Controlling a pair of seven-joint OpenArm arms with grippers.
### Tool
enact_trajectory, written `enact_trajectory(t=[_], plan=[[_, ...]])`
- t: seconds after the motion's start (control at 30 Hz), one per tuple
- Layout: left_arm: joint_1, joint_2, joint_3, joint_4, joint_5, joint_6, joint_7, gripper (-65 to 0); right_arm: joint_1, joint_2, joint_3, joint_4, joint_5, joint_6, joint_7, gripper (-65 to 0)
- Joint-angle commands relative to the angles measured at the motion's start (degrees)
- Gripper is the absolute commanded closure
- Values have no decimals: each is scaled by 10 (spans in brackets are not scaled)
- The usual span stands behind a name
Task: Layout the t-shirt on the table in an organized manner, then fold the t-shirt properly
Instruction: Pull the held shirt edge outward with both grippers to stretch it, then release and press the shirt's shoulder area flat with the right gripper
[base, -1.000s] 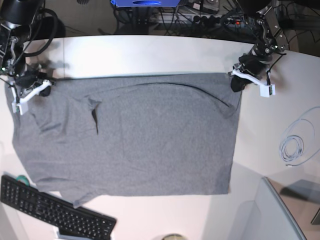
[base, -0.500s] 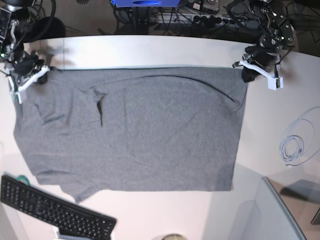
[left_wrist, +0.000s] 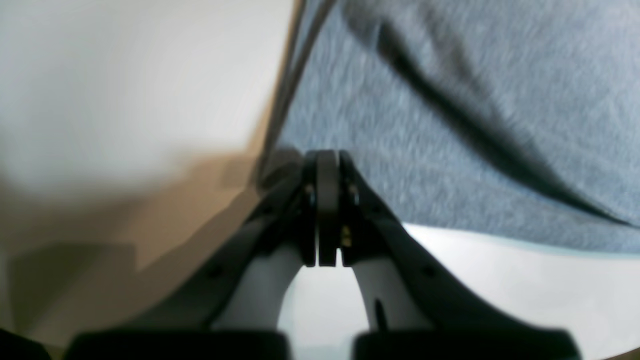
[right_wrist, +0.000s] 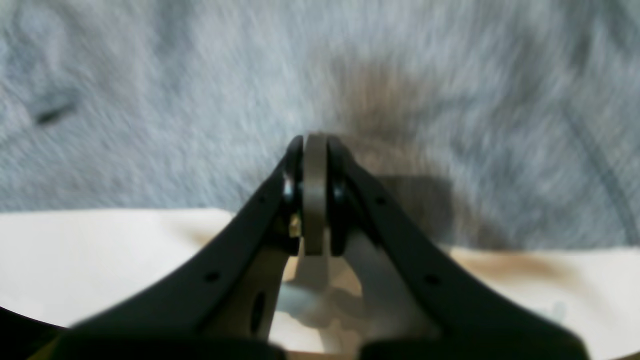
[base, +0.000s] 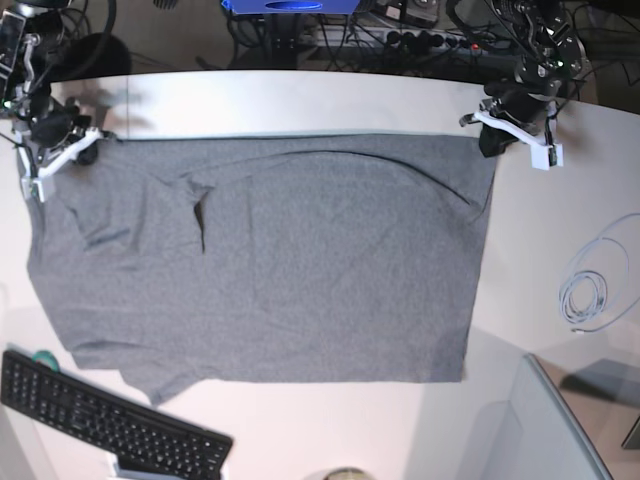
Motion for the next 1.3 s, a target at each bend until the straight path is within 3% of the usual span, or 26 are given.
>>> enact_trajectory(t=[0.0, 0.43, 0.53, 0.8, 0.87, 0.97, 1.07, 1.27], plan=[[-2, -4, -2, 1, -7, -2, -11, 0, 4, 8, 4, 6, 6, 1, 9, -6], [36, -2, -4, 30, -10, -3, -11, 0, -35, 9, -1, 45, 5, 2, 9, -6], [54, -3, -4, 67, -59, -3, -9, 0, -40, 7, -9, 117, 6, 2, 8, -6], [111, -15, -45, 123, -180, -3, -8, 0, -35, 8, -184, 210, 6, -2, 8, -17], [117, -17, -77, 121, -188, -3, -8, 0, -22, 6, -214, 206, 6, -3, -18, -57], [124, -18, -136, 120, -187, -9, -8, 0, -1, -21, -222, 196, 4, -3, -64, -210], [125, -22, -186, 118, -186, -52, -7, 0, 17, -30, -218, 169, 3, -3, -66, -348], [126, -41, -233, 56, -186, -55, -7, 0, 52, -32, -223, 118, 3, -3, -71, -374]])
